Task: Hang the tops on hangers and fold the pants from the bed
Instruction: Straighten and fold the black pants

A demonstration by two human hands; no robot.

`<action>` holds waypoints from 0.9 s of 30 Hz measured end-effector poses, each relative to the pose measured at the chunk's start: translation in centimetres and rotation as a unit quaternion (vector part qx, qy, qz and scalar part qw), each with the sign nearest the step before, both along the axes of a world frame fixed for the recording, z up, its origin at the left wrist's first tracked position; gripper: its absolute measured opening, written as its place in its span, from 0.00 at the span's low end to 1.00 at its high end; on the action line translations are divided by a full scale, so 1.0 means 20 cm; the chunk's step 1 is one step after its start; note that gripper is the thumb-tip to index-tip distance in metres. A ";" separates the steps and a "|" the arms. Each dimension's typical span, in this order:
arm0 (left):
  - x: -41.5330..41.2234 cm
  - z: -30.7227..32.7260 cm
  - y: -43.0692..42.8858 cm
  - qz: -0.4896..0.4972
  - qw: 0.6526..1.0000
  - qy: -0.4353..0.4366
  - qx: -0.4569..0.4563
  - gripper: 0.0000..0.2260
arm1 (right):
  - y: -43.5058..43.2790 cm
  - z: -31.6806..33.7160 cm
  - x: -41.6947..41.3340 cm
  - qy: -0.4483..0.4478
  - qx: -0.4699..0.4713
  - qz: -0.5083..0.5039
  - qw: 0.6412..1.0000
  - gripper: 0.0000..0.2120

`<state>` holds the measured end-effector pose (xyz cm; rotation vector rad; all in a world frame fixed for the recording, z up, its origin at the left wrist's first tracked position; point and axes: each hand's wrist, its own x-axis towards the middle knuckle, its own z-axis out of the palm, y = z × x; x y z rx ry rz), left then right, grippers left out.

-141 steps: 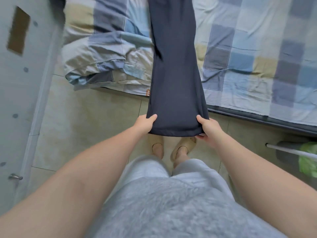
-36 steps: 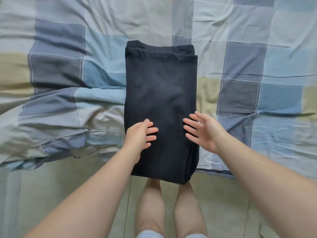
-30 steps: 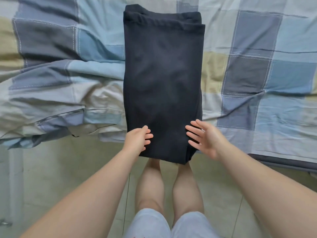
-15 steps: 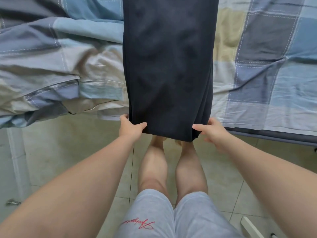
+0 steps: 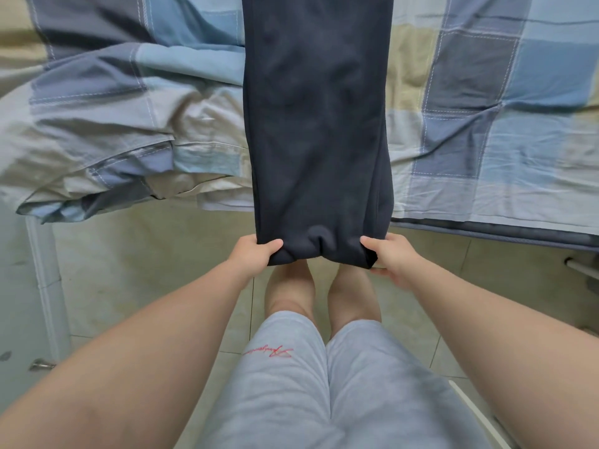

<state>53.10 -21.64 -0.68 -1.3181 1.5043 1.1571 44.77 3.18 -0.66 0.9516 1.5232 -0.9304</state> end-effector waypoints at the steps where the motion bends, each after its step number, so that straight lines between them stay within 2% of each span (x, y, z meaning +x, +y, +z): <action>1: 0.01 0.05 0.00 -0.001 1.000 -0.012 0.007 0.07 | 0.02 0.05 0.01 -0.003 -0.001 -0.008 1.000 0.06; 4: 0.03 0.18 -0.02 0.018 0.998 -0.054 0.029 0.07 | 0.11 0.16 0.03 -0.018 -0.016 -0.039 0.999 0.12; 8: 0.03 0.44 -0.01 0.049 0.992 -0.085 0.075 0.12 | 0.17 0.40 0.04 -0.037 -0.029 -0.080 0.996 0.10; 14: -0.05 0.79 -0.01 0.097 0.984 -0.110 0.100 0.12 | 0.18 0.72 0.02 -0.050 -0.020 -0.144 0.988 0.08; 17: -0.15 0.92 -0.04 0.112 0.985 -0.089 0.096 0.13 | 0.16 0.86 -0.06 -0.032 -0.026 -0.184 0.982 0.06; 22: -0.38 1.08 -0.09 0.155 0.985 -0.027 0.075 0.10 | 0.10 1.01 -0.26 0.015 -0.067 -0.237 0.969 0.09; 27: -0.66 1.14 -0.14 0.217 0.973 0.015 0.079 0.08 | 0.01 1.08 -0.52 0.044 -0.069 -0.265 0.961 0.05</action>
